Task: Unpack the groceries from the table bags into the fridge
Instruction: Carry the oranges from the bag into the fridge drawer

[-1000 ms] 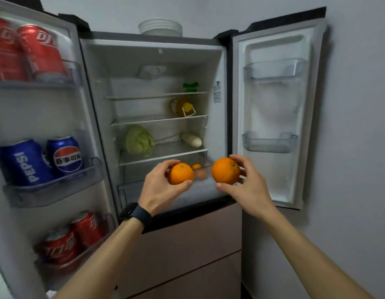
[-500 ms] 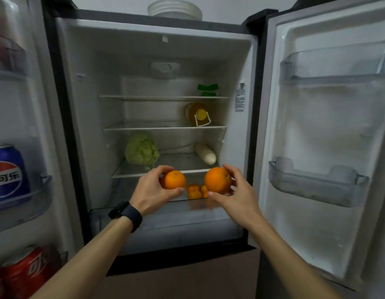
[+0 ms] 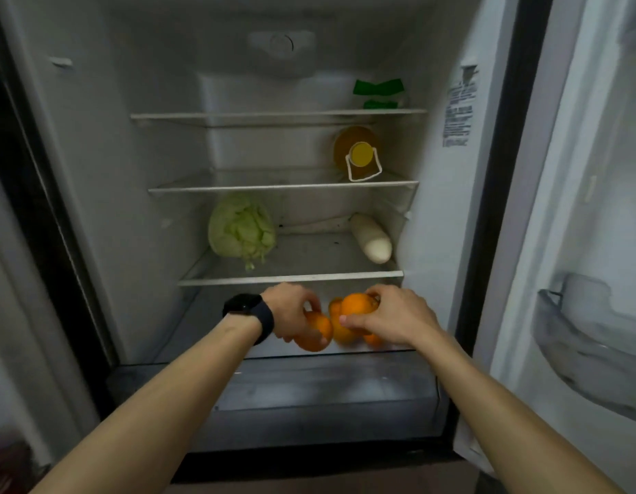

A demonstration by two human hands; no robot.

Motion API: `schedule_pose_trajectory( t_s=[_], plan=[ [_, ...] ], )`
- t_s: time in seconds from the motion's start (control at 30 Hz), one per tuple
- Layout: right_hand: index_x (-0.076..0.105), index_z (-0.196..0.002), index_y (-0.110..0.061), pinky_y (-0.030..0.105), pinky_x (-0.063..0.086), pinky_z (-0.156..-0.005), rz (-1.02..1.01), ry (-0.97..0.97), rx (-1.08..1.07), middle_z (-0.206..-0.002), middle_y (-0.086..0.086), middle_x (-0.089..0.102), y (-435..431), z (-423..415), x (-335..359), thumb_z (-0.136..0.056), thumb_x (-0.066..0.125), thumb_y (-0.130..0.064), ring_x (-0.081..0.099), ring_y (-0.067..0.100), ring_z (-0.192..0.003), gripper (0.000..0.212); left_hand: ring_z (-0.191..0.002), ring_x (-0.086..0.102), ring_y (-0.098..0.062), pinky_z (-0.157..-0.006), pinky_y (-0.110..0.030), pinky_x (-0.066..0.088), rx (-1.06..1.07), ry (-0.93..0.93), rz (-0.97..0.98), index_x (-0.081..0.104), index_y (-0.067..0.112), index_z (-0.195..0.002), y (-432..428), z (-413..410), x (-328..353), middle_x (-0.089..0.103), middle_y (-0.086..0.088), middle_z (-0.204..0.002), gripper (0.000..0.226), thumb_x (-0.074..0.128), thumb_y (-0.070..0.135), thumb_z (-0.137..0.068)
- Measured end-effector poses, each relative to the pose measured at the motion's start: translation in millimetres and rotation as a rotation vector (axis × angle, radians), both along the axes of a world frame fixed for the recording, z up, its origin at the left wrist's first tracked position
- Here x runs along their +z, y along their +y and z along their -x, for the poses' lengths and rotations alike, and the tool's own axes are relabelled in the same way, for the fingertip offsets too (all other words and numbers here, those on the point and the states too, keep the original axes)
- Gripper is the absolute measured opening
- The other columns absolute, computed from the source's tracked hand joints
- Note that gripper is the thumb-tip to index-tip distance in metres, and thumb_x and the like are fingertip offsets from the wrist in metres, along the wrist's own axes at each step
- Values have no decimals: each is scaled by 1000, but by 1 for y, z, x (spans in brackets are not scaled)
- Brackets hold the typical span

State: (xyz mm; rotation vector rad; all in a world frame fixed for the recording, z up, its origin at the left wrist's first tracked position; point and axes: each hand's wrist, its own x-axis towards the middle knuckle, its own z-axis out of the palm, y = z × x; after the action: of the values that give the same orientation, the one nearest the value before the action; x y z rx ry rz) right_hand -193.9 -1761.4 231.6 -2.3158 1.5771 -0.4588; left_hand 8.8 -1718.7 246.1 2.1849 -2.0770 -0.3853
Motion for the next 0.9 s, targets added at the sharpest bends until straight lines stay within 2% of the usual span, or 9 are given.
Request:
schedule_pose_trajectory(
  t_s=[0.1, 0.2, 0.27, 0.33, 0.5, 0.63, 0.77, 0.83, 0.9],
  plan=[
    [65, -107, -27, 37, 54, -80, -83, 127, -35, -103, 1, 68, -22, -8, -5, -56, 62, -88, 64, 23, -92, 79, -79, 73, -17, -77, -35, 62, -60, -58, -122, 56, 28, -130, -33, 4, -14, 68, -3, -107, 55, 78, 39, -81],
    [65, -89, -22, 38, 61, -75, -238, 189, -17, -93, 3, 72, -37, -9, -6, -54, 72, -76, 71, 21, -77, 65, -84, 72, -18, -77, -31, 60, -143, -47, -284, 54, 32, -131, -59, 12, -26, 59, -1, -116, 54, 79, 33, -82],
    [64, -92, -21, 37, 61, -80, -316, 290, 15, -99, 2, 68, -43, -10, -7, -59, 81, -64, 69, 22, -86, 56, -89, 70, -20, -80, -31, 60, -213, -65, -390, 50, 35, -135, -73, 19, -34, 52, -2, -125, 55, 75, 28, -86],
    [67, -102, -19, 38, 60, -84, -363, 397, 21, -107, 2, 65, -48, -12, -11, -55, 85, -59, 66, 23, -94, 64, -95, 71, -23, -86, -37, 59, -298, -179, -443, 41, 35, -143, -86, 27, -40, 56, -7, -129, 61, 70, 32, -90],
    [69, -108, -21, 43, 62, -79, -432, 468, 21, -112, 6, 65, -71, -21, -28, -44, 86, -48, 69, 26, -92, 71, -91, 71, -24, -84, -42, 59, -473, -353, -402, 34, 33, -148, -111, 31, -48, 60, 0, -100, 74, 69, 52, -85],
    [55, -126, -17, 29, 48, -86, -287, 583, 45, -122, 12, 56, -67, -22, -45, -75, 76, -32, 60, 31, -111, 57, -80, 69, -26, -77, -40, 60, -496, -236, -314, 37, 35, -144, -112, 22, -69, 53, 8, -95, 68, 70, 47, -87],
    [49, -125, -9, 37, 47, -96, -327, 604, 42, -126, 15, 54, -67, -25, -52, -86, 70, -29, 57, 33, -115, 49, -98, 67, -26, -86, -43, 58, -458, -185, -321, 40, 33, -138, -113, 10, -82, 58, -1, -122, 71, 76, 48, -80],
    [52, -121, -4, 37, 45, -97, -352, 642, 20, -117, 14, 56, -67, -28, -52, -92, 65, -26, 55, 30, -112, 38, -93, 69, -23, -81, -38, 58, -438, -226, -366, 40, 29, -139, -113, 7, -86, 62, -7, -122, 74, 78, 48, -78],
    [53, -132, -3, 37, 41, -97, -320, 635, 18, -113, 14, 57, -67, -28, -53, -98, 57, -21, 53, 31, -112, 38, -83, 66, -18, -74, -33, 55, -443, -193, -347, 42, 27, -137, -112, 7, -88, 60, -4, -119, 73, 80, 45, -77]
  ],
)
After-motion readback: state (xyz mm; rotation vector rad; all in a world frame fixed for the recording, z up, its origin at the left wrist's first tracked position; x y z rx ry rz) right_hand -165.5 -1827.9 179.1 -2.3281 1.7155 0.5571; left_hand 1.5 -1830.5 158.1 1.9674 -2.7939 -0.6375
